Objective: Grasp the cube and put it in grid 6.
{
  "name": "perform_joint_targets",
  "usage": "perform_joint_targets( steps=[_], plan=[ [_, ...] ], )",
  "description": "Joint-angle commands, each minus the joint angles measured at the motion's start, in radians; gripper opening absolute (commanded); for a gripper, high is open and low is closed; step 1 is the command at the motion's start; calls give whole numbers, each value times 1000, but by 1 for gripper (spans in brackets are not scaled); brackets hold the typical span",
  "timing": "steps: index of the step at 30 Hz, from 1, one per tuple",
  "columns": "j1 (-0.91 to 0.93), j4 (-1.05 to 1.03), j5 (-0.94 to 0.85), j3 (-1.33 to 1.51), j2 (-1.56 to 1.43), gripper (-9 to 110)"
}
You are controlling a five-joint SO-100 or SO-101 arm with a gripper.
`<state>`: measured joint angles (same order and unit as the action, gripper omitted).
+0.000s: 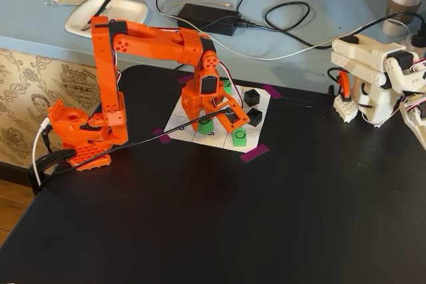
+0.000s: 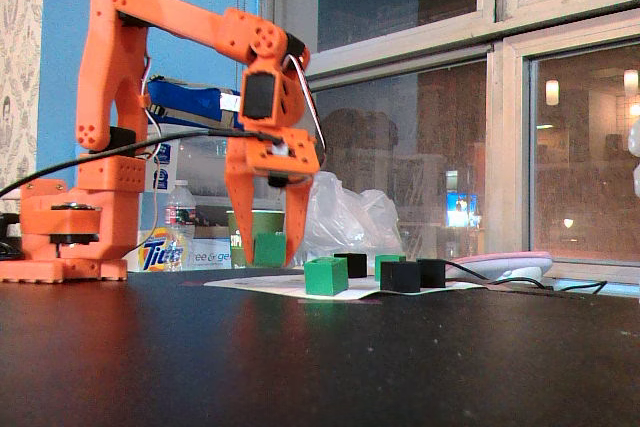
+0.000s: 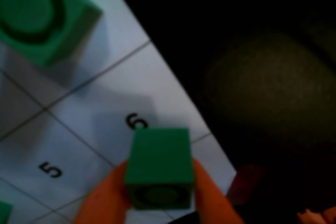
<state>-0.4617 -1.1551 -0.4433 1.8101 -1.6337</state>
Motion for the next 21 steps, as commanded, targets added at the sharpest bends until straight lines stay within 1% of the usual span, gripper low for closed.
perform_joint_targets(
  steps=[1, 4, 6, 15, 21],
  plan=[
    [-6, 18, -3, -12, -11, 9],
    [8, 23, -9, 2, -12, 18],
    [17, 20, -12, 5, -14, 20],
    [28, 8, -5, -2, -40, 22],
    [-3, -140, 54, -176, -89, 22]
  ],
)
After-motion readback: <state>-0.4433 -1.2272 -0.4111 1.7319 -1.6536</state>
